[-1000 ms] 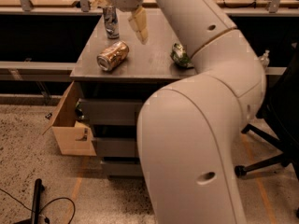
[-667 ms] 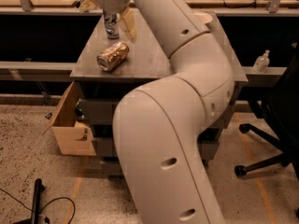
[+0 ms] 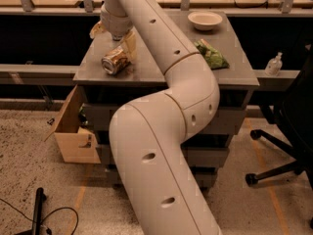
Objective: Place orange can into paper bowl
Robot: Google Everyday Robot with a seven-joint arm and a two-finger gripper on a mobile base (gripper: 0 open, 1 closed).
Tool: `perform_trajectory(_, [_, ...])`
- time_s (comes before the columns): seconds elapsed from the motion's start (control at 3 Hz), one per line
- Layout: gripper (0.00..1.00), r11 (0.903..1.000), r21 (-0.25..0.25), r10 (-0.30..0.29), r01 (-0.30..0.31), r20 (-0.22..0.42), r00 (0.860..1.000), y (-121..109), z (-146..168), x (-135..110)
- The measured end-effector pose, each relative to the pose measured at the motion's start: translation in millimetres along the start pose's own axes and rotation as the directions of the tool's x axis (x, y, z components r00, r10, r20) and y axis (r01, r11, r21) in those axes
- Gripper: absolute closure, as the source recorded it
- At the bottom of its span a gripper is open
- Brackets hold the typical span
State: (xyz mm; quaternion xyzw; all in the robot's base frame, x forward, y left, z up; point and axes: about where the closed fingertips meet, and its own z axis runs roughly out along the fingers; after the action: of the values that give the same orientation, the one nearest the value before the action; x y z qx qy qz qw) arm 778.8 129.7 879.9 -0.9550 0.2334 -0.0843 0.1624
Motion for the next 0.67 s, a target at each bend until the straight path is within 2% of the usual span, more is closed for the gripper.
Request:
perform_trajectory(0.33, [0.38,0.999,-0.015,0.042,-0.041,0.041,0.998,4.4,29.4,-0.1])
perform_trajectory(0.67, [0.57,0.9987,-0.006,0.051,-0.05,0.061,0.997,6.4,32.6,-0.3])
